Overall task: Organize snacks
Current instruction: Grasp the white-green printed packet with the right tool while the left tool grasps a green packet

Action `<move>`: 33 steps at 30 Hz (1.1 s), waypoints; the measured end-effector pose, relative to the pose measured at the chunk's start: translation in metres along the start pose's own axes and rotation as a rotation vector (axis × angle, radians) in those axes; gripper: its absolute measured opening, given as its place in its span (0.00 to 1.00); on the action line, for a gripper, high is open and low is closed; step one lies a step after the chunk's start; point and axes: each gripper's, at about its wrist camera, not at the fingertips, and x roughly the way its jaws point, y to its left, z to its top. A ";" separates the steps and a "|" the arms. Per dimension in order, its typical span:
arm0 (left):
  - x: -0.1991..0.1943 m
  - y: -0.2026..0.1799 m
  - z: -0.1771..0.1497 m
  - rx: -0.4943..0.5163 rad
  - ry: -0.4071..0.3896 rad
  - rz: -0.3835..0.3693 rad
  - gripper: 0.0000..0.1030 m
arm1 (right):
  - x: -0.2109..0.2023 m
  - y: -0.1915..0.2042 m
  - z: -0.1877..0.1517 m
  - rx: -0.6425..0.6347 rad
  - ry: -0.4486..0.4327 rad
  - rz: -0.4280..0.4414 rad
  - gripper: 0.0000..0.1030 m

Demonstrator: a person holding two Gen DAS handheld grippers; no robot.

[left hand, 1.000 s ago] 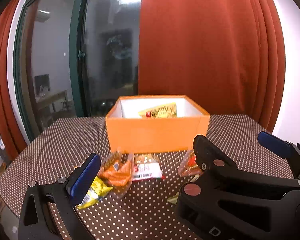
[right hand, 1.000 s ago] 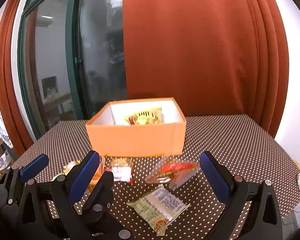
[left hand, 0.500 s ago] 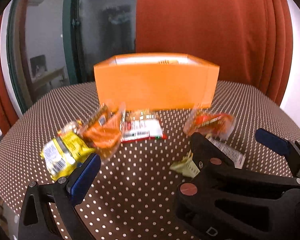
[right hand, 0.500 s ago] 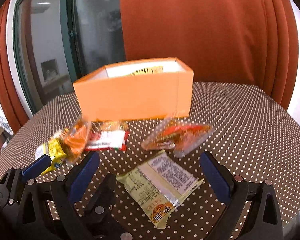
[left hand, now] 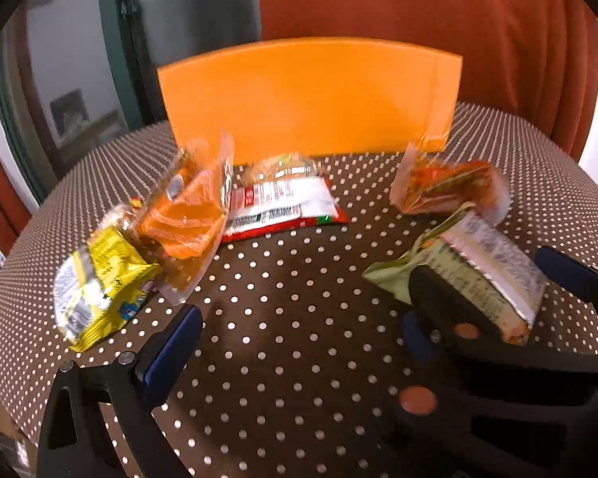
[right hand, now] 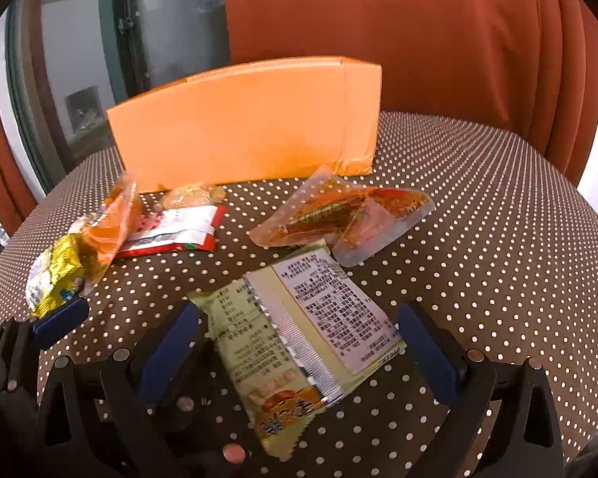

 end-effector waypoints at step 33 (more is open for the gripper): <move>-0.058 0.039 -0.002 -0.034 -0.058 0.005 0.98 | -0.031 0.034 0.005 0.002 0.016 0.017 0.88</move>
